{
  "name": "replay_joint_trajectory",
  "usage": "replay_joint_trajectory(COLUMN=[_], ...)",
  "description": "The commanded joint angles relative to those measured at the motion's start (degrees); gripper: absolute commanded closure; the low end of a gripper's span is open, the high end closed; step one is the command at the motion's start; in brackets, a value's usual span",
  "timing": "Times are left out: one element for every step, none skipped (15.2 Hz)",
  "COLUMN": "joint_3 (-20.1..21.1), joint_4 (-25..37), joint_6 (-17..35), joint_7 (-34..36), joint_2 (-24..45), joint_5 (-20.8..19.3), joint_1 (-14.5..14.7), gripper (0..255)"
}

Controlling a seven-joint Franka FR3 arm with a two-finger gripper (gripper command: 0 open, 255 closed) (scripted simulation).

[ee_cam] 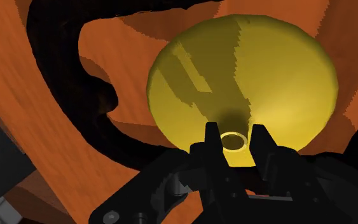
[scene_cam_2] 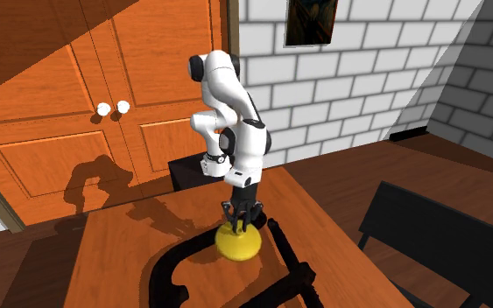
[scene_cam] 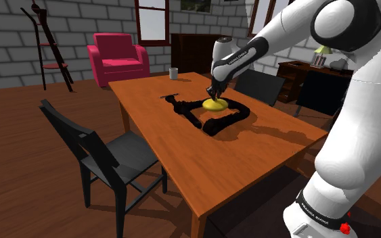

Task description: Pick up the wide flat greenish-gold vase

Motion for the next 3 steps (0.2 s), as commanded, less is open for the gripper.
replay_joint_trajectory(joint_3=[0.14, 0.15, 0.15], joint_4=[0.59, 0.63, 0.63], joint_6=[-1.26, -1.36, -1.36], joint_7=[-0.5, -0.54, -0.54], joint_2=[-0.71, -0.76, -0.77], joint_5=[0.45, 0.48, 0.49], joint_1=[0.01, 0.01, 0.01], gripper=[255, 255, 255])
